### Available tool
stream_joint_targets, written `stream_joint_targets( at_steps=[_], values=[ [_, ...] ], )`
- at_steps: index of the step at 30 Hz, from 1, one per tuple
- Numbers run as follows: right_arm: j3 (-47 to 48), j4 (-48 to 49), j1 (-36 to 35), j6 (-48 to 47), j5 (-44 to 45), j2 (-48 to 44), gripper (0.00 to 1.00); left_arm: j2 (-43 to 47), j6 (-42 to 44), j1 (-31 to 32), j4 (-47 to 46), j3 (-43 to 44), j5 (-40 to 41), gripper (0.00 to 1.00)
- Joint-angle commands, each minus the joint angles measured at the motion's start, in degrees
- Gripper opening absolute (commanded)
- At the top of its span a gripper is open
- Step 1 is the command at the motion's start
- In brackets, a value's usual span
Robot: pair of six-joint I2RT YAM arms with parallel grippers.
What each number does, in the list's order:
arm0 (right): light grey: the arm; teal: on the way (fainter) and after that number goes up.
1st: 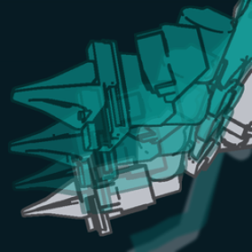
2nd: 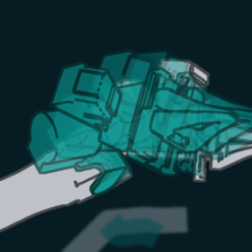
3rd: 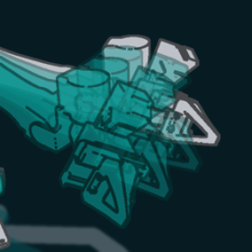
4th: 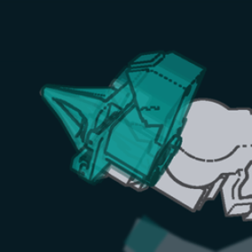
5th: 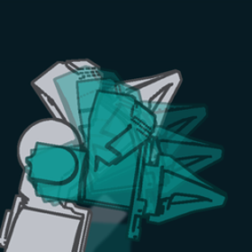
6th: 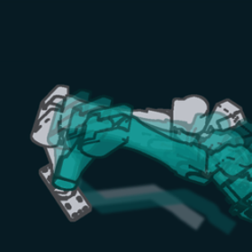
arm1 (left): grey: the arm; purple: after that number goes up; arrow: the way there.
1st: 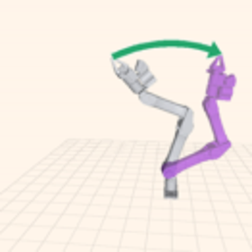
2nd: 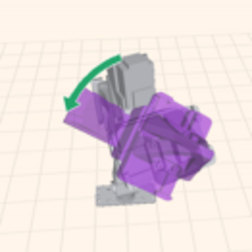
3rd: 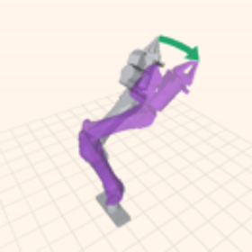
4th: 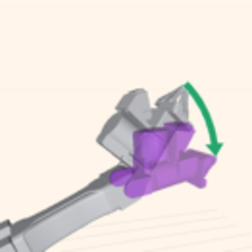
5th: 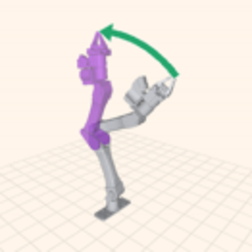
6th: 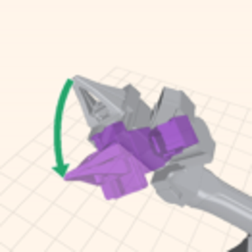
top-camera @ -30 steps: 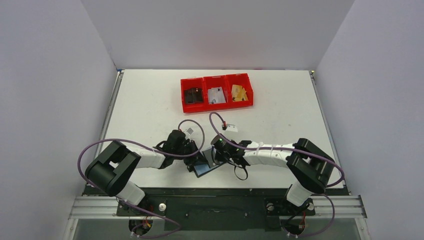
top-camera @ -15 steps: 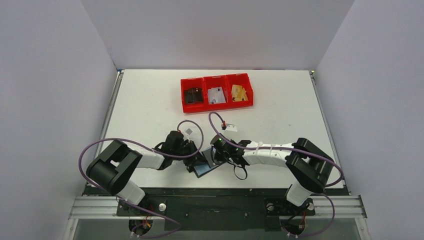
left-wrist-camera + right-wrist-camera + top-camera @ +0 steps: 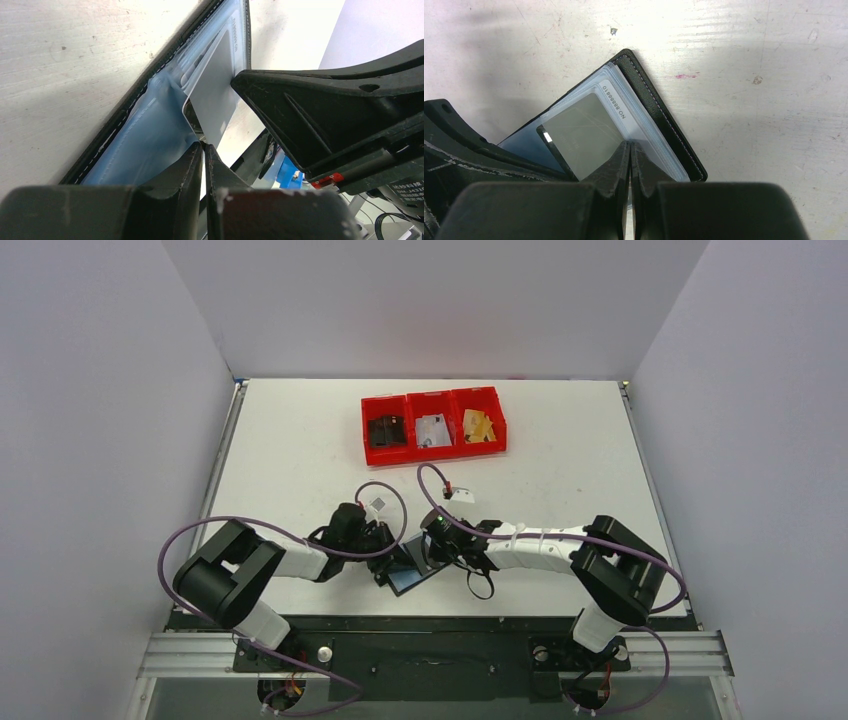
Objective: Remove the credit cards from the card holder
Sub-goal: Remove the credit card from the card holder.
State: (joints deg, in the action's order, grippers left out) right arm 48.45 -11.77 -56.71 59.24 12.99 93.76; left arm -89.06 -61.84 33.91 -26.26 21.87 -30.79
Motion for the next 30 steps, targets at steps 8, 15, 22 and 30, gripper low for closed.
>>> stream_joint_targets(
  at_steps=[8, 15, 22, 30],
  values=[
    [-2.44, -5.37, -0.06, 0.3, -0.7, 3.71, 0.0, 1.26, 1.28, -0.71, 0.66, 0.62, 0.64, 0.0],
    [-3.79, -5.11, 1.07, 0.46, -0.53, 2.97, 0.0, 4.64, 6.01, -1.79, 11.61, 1.77, 4.25, 0.0],
    [-4.23, -4.84, 1.34, 0.45, -0.71, 3.0, 0.0, 6.35, 7.18, -2.68, 14.21, 1.15, 4.41, 0.0],
    [-4.42, -4.65, 1.43, 0.44, -0.71, 3.0, 0.0, 9.08, 8.41, -3.44, 16.95, 0.93, 4.51, 0.0]
  ],
)
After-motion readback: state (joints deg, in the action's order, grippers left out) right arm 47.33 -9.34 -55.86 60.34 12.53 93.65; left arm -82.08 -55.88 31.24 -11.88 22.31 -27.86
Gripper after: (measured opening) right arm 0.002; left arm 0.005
